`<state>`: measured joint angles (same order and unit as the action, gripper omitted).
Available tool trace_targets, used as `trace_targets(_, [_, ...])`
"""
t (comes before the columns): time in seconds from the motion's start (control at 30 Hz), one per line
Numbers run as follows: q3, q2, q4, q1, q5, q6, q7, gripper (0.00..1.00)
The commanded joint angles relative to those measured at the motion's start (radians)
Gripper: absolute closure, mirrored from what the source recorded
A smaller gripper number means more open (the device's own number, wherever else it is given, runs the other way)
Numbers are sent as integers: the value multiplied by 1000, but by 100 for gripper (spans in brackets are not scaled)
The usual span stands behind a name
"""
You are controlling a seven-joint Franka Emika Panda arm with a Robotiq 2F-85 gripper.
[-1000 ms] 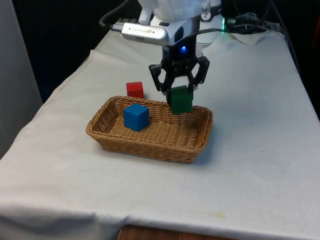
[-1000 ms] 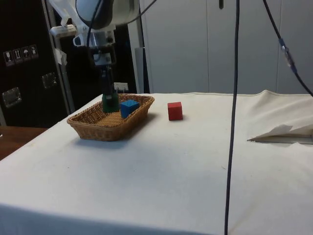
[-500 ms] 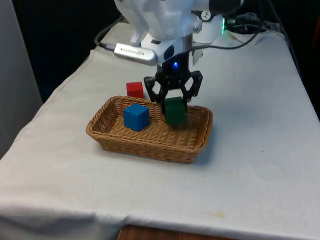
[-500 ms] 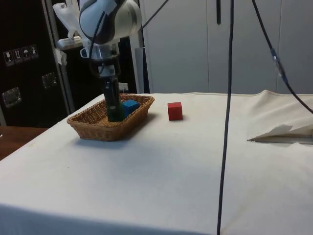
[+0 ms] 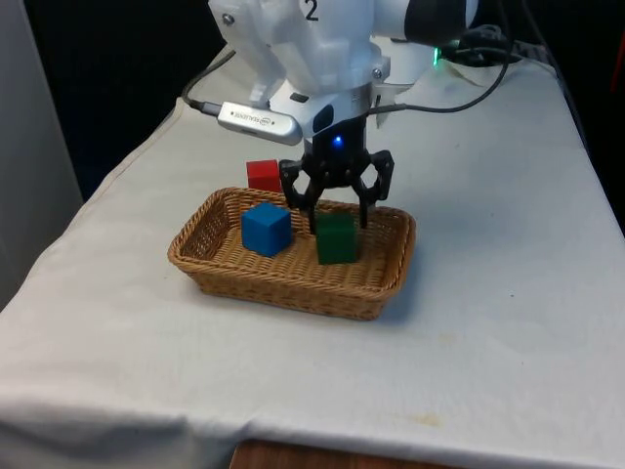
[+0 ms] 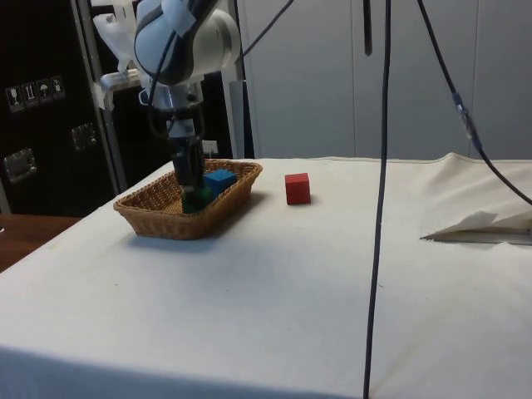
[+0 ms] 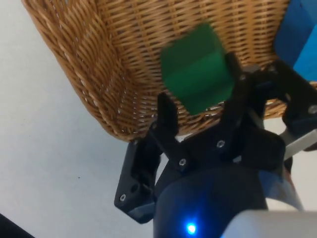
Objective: Pick up exactly two blocks and place them into the basket.
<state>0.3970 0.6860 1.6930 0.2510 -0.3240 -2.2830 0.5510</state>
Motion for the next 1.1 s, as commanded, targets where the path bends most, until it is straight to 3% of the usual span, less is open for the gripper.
trace_targets(0.0, [1,-1,-3,0,-1,6,-4,63])
trace_targets(0.2, [3,-1,-3,0,0,8,-6,4])
trace_targets(0.23, [3,-1,-3,0,0,8,-6,0])
trace_targets(0.5, [3,-2,-3,0,0,3,-4,0])
trace_targets(0.63, [16,-45,7,8,4,38,-34,0])
trace_targets(0.77, [21,-74,15,10,5,59,-50,0])
trace_targets(0.8, [14,-62,6,4,0,59,-39,0])
trace_targets(0.83, [23,-90,22,12,6,68,-58,0])
trace_targets(1.07, [30,-154,40,15,9,108,-91,0])
